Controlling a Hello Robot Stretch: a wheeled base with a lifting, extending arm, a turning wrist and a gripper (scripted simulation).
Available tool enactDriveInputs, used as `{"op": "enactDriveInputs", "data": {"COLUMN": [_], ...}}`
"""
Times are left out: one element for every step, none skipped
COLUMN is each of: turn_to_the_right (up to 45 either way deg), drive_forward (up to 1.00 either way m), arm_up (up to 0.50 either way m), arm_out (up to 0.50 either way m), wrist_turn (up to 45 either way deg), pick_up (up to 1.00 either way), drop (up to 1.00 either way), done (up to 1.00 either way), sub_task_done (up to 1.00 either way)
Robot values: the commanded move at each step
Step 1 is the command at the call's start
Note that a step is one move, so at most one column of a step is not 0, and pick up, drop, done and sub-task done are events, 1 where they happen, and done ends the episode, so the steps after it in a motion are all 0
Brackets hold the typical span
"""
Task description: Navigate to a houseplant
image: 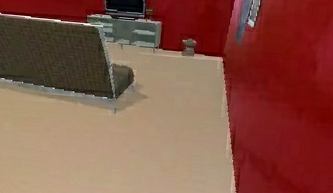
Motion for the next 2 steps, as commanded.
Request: {"op": "enactDriveInputs", "data": {"turn_to_the_right": [0.0, 0.0], "drive_forward": [1.00, 1.00], "arm_up": [0.00, 0.00], "arm_out": [0.00, 0.00], "wrist_turn": [0.0, 0.0], "pick_up": [0.00, 0.00], "drop": [0.00, 0.00], "done": [0.00, 0.00], "sub_task_done": [0.00, 0.00]}}
